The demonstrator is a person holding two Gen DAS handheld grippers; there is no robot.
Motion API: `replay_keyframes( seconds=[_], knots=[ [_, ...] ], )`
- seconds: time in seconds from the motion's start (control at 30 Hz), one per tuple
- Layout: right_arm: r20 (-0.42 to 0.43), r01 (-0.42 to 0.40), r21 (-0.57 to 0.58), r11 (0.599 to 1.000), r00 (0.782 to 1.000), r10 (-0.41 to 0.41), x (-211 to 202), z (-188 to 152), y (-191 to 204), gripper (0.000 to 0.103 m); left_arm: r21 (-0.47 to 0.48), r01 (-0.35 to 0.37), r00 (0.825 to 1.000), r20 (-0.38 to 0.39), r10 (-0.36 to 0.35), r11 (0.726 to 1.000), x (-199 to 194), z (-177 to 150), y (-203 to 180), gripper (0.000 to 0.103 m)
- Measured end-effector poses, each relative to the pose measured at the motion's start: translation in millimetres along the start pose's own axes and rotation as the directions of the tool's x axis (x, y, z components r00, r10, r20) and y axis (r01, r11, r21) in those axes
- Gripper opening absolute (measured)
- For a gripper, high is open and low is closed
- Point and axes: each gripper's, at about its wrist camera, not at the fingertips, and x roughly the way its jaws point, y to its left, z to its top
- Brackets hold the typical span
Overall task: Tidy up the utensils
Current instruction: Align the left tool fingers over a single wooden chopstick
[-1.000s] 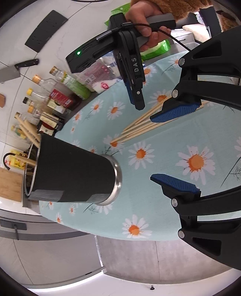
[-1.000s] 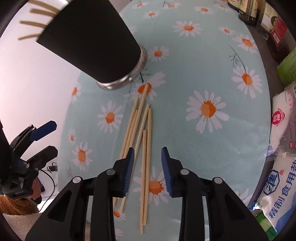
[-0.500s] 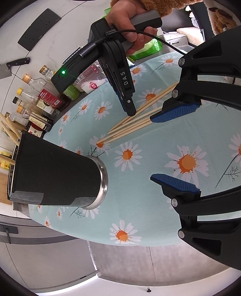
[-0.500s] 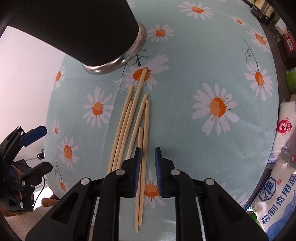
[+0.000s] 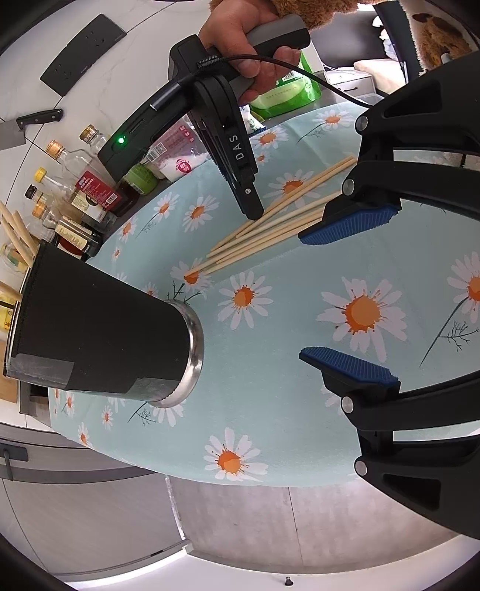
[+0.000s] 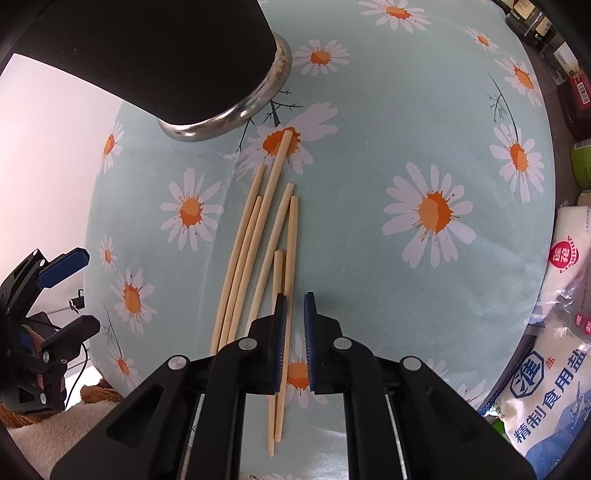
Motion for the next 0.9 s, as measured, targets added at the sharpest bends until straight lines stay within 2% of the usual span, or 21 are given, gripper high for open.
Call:
replay_keyframes(
  seconds=[0.17,0.37,0.5,0.6,0.9],
  knots=[
    [-0.003,0.025,0.0,1.0,1.0,-0.025,3,-2,5,0.011,0.0,-0.002,1.0,-0.008,0.002,1.0,0,-1,1,0.056],
    [-0.059,0.168,-0.033,0.985,0.984,-0.17,9,7,30,0.008,-0.005,-0.006,1.0,-0.023,0.006,1.0,5,-2,0,0.056],
    [-0.055,0.236,-0.066,0.97,0.969,-0.239,13,7,45,0.009,-0.021,-0.007,0.999,-0.033,0.006,1.0,9,0,0,0.056],
    [-0.046,0.224,-0.059,0.973,0.973,-0.227,14,5,46,0.007,-0.025,-0.01,0.999,-0.046,0.009,1.0,12,2,-2,0.056],
    [-0.013,0.075,0.047,0.996,0.997,-0.075,3,-8,8,0.006,-0.107,-0.01,0.984,-0.177,-0.01,0.994,25,24,-5,0.056]
  ],
)
